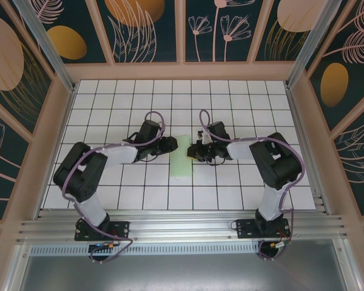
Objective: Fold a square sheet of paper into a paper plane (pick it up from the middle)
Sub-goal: Third fold the triangle at the center of the table.
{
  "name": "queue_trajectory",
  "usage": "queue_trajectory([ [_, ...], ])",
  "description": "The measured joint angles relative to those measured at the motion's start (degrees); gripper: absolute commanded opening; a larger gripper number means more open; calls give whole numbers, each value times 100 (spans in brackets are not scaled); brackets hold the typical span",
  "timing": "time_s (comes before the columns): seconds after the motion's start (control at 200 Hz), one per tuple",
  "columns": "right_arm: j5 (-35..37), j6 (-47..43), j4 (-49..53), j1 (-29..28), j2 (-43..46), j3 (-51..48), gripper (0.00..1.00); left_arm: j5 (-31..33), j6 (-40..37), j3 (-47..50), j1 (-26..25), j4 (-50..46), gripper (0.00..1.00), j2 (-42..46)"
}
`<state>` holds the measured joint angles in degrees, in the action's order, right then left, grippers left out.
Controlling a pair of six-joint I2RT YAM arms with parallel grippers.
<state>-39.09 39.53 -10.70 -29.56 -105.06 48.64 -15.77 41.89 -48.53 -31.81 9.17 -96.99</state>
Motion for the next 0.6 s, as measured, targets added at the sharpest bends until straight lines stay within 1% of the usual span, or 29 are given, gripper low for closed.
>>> queue_trajectory([
  [0.145,0,181,-37,0,0,0,11,385,-492,352,-479,4,53,765],
  [0.305,0,304,-22,0,0,0,10,745,-990,911,-938,-26,58,1287],
  [0.4,0,348,22,0,0,7,10,1034,-1248,1104,-1233,-61,60,1373],
  [0.49,0,433,55,0,0,24,10,1340,-1506,1130,-1646,-96,62,1351],
  [0.6,2,498,59,2,0,35,10,1753,-1779,1038,-2122,-111,64,1126],
])
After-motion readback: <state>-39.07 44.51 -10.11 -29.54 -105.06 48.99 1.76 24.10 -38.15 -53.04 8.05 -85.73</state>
